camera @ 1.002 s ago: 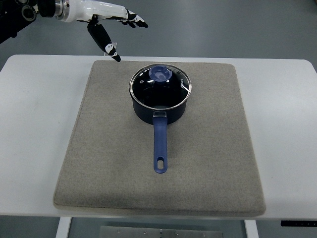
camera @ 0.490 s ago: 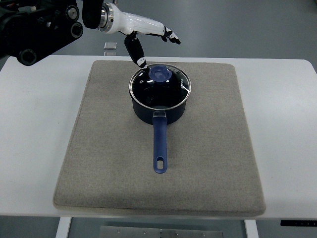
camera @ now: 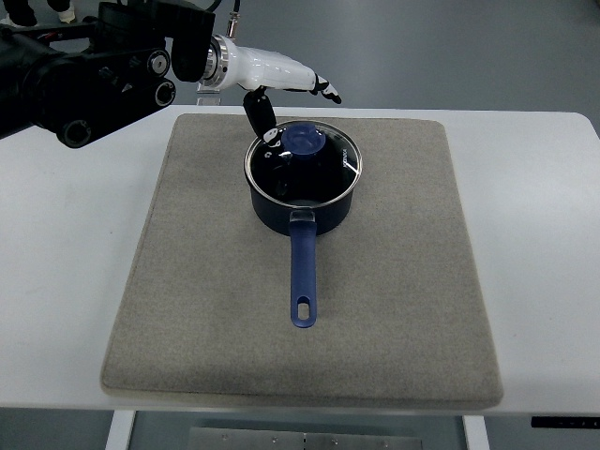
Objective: Open pot lid and place left with left hand
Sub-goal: 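Close the left hand fingers around the blue knob of the glass lid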
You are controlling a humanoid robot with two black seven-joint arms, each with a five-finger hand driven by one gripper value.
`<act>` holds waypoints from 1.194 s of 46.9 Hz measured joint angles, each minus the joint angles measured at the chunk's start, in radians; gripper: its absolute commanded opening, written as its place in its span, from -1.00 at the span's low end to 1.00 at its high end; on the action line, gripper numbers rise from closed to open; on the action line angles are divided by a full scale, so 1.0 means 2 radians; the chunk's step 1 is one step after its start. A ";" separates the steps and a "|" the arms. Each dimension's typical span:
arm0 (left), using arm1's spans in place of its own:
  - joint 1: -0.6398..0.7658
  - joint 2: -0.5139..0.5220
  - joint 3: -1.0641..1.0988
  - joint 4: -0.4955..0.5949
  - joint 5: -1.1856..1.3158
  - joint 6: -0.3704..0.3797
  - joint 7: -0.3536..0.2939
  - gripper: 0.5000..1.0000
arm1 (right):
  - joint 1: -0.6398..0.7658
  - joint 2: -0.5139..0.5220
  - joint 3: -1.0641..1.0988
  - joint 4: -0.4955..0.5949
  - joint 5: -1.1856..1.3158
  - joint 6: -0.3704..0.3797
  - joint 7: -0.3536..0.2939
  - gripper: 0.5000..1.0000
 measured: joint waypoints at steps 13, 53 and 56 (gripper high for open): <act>0.001 -0.010 0.009 -0.001 0.001 0.000 0.000 0.78 | 0.000 0.000 0.000 0.000 0.000 0.000 0.000 0.66; -0.002 -0.018 0.024 -0.003 0.001 -0.003 0.000 0.45 | 0.000 0.000 0.000 0.000 0.000 0.000 0.000 0.66; -0.002 -0.018 0.024 -0.003 0.001 -0.003 0.000 0.45 | 0.000 0.000 0.000 0.000 0.000 0.000 0.000 0.66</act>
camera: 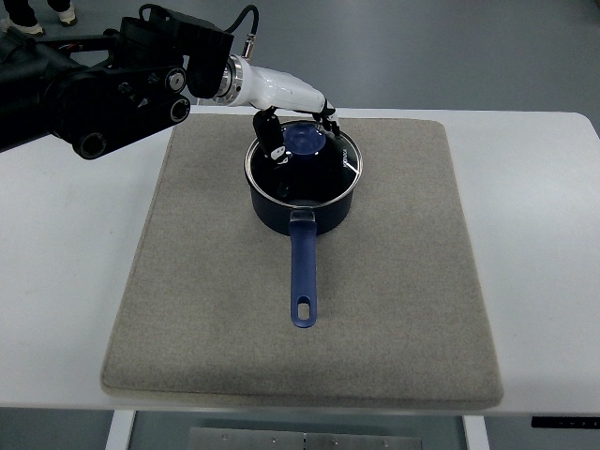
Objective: Open pot lid and place left with left hand
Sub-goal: 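Close the left hand fingers around the blue knob of the glass lid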
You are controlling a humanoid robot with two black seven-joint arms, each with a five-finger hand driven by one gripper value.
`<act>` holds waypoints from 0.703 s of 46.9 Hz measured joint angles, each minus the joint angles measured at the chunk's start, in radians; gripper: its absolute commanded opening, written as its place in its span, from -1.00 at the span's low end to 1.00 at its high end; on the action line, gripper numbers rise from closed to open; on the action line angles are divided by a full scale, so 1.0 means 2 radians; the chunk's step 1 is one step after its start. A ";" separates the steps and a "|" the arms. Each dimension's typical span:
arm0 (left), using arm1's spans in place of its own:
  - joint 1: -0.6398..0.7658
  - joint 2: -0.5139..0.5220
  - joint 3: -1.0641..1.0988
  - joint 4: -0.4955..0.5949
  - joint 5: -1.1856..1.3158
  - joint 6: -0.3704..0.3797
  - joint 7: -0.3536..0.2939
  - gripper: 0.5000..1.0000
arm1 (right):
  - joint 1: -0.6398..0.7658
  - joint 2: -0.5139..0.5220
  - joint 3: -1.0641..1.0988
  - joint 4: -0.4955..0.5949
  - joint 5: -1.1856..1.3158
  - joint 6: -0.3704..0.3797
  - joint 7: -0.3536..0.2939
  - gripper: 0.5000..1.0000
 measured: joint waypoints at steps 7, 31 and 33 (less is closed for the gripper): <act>0.000 0.000 0.000 0.001 0.000 0.000 0.000 0.40 | 0.000 0.000 0.000 0.000 0.000 0.000 0.000 0.66; 0.000 -0.005 0.000 0.000 0.011 0.000 0.000 0.12 | 0.000 0.000 0.000 0.000 0.000 0.000 0.000 0.66; 0.001 -0.006 0.000 0.000 0.011 0.000 0.000 0.12 | 0.000 0.000 0.000 0.000 0.000 0.000 0.000 0.66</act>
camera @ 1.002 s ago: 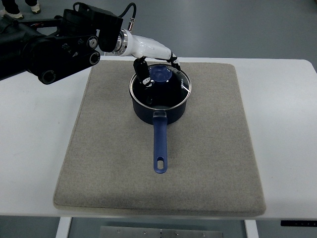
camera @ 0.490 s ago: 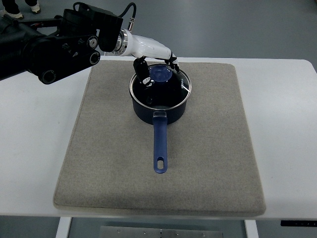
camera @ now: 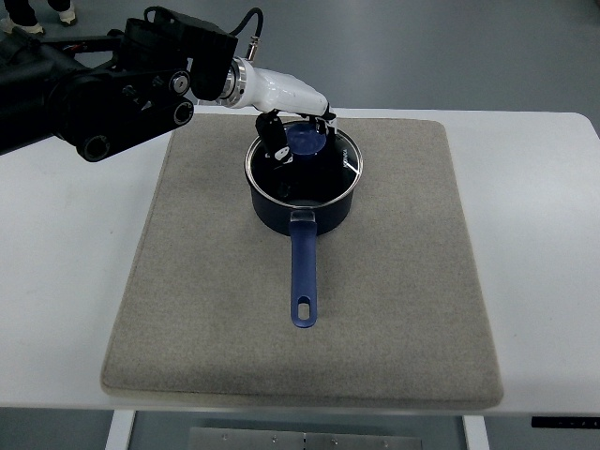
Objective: Open pot lid and place left with left hand
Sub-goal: 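Close the left hand fingers around the blue knob of the glass lid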
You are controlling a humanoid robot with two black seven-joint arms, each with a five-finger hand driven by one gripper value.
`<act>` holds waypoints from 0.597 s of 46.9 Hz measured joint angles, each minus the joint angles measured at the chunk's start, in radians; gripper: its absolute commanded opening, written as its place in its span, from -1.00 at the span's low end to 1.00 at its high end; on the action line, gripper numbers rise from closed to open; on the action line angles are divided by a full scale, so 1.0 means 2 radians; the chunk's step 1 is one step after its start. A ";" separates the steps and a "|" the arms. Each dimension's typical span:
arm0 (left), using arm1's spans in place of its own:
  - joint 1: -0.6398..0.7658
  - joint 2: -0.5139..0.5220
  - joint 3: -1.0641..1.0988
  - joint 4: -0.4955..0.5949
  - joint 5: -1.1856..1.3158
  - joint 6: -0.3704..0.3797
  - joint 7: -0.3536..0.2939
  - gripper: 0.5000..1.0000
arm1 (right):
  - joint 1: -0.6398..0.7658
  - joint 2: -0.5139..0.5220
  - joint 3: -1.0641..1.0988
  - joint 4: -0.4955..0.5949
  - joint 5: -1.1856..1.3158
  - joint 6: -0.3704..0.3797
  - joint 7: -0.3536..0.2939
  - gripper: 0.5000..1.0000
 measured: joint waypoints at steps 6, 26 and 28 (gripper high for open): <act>0.000 0.000 0.000 0.001 0.000 0.000 0.000 0.12 | 0.000 0.000 0.000 0.000 0.000 0.000 0.000 0.66; 0.001 0.000 0.001 0.003 0.001 0.000 0.000 -0.51 | 0.000 0.000 0.000 0.000 0.000 0.000 0.000 0.66; 0.001 0.000 0.001 0.003 0.001 0.000 0.000 -0.57 | 0.000 0.000 0.000 0.000 0.000 0.000 0.000 0.66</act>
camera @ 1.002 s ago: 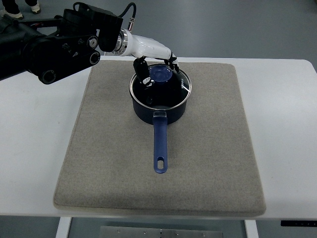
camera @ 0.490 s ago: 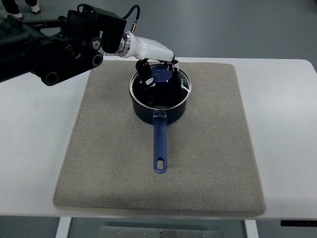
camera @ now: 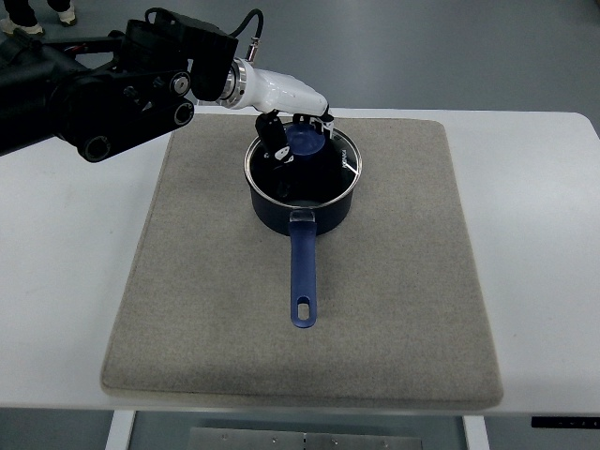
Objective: Open pot lid and place left with left hand
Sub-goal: 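Close the left hand fingers around the blue knob of the glass lid, then lift the glass lid off the saucepan and carry it beside the pot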
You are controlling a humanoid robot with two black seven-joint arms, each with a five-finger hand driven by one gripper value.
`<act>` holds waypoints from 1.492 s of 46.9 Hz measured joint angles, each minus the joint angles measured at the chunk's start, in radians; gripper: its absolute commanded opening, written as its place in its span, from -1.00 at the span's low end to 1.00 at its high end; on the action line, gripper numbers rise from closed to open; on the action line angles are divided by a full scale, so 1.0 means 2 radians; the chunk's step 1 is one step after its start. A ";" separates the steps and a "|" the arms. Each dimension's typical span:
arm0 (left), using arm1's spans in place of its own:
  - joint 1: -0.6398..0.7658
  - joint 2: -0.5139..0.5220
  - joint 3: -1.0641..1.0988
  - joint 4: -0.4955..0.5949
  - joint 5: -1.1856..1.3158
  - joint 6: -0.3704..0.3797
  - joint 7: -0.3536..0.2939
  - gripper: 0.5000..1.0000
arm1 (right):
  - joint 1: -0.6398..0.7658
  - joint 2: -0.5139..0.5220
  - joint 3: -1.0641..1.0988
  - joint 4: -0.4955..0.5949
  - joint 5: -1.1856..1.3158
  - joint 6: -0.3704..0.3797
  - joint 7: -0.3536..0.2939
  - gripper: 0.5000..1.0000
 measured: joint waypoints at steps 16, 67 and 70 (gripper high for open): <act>-0.009 0.000 0.000 0.000 0.000 0.000 0.000 -1.00 | 0.000 0.000 0.000 0.000 0.000 0.000 0.000 0.66; -0.012 0.180 -0.021 -0.046 -0.010 0.007 -0.001 -1.00 | 0.000 0.000 0.000 0.000 0.000 0.000 0.000 0.66; 0.005 0.189 -0.021 -0.046 -0.008 0.011 -0.007 -1.00 | 0.000 0.000 0.000 0.000 0.000 0.000 0.000 0.66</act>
